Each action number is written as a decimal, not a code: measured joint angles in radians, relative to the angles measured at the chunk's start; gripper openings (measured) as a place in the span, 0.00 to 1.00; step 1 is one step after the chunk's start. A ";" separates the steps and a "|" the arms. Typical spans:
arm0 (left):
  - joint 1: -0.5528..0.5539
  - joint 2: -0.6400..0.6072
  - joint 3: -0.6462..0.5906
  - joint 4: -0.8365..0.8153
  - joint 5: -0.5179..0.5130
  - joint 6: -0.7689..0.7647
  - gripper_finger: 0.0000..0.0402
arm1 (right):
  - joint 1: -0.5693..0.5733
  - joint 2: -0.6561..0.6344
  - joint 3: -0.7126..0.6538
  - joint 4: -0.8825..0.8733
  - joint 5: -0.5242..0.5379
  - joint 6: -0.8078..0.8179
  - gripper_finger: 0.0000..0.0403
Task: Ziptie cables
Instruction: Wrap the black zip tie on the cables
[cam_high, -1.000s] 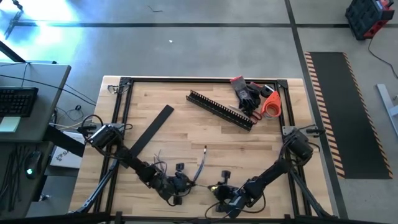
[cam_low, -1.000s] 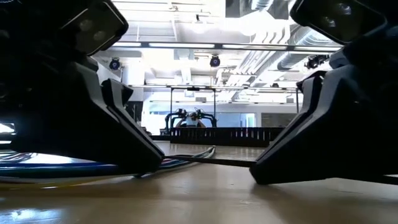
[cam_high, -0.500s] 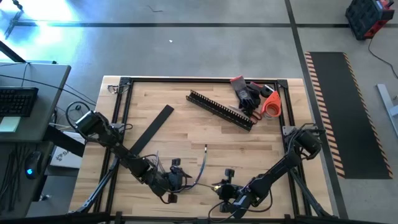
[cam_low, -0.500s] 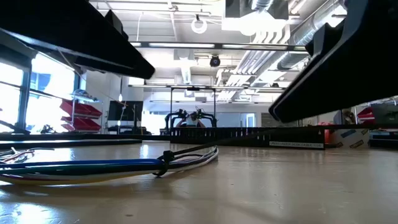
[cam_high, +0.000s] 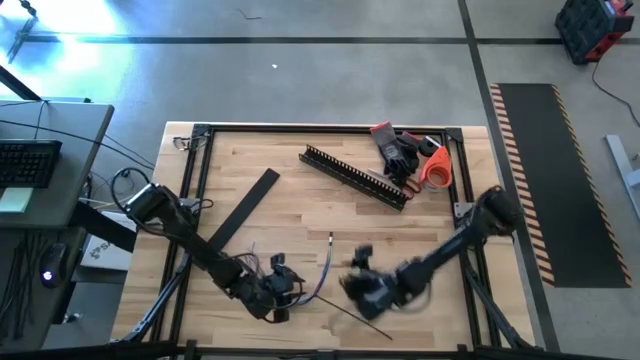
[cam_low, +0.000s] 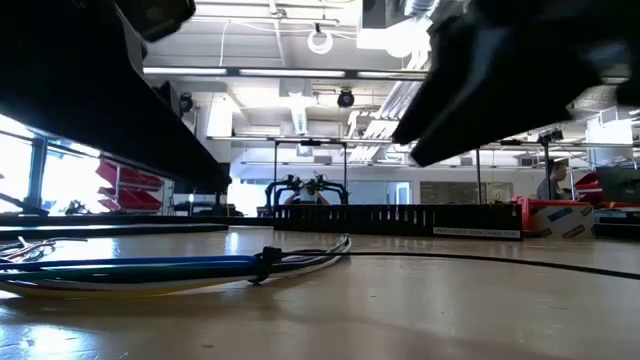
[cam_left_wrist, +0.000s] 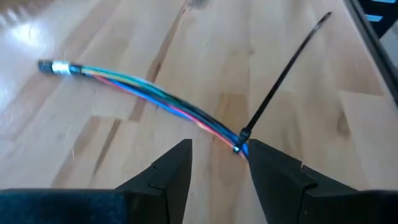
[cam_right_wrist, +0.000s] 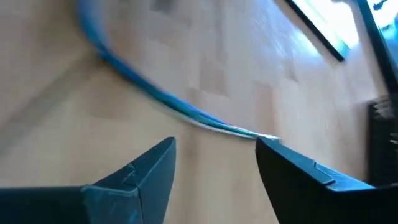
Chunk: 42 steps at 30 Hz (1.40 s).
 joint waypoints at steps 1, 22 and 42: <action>0.001 0.010 0.000 0.003 0.005 -0.015 0.35 | -0.035 -0.005 0.000 -0.004 -0.036 -0.029 0.52; -0.101 0.042 0.002 0.011 -0.026 -0.104 0.34 | -0.371 0.131 0.012 0.118 -0.713 -0.463 0.31; -0.106 0.051 0.002 0.042 -0.121 0.024 0.34 | 0.041 0.023 0.004 -0.269 -0.620 0.471 0.07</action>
